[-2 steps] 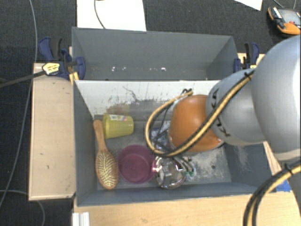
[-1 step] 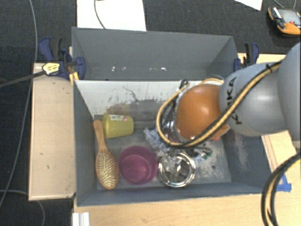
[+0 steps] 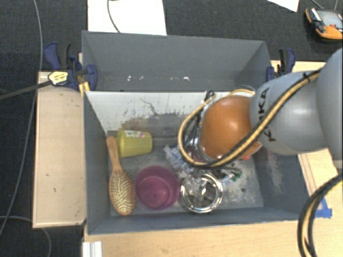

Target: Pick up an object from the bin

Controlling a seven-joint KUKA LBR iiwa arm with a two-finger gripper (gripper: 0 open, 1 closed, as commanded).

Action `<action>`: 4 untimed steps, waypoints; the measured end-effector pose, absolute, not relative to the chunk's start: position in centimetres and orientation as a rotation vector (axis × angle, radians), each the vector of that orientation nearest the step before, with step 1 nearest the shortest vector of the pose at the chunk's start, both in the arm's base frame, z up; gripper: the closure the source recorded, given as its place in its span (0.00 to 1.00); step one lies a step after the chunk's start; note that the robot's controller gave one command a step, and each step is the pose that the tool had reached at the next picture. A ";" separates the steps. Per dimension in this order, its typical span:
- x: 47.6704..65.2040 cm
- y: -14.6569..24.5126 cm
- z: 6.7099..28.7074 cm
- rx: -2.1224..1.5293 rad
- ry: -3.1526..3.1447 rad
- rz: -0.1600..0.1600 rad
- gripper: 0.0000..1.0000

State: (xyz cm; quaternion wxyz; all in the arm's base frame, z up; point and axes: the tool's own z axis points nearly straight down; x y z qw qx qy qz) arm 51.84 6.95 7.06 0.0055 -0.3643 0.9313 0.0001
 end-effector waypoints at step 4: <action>57.2 4.0 16.6 -1.311 2.843 0.005 1.00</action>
Offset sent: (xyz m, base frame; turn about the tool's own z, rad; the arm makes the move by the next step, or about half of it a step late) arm 0.0022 -0.0078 0.0048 0.0053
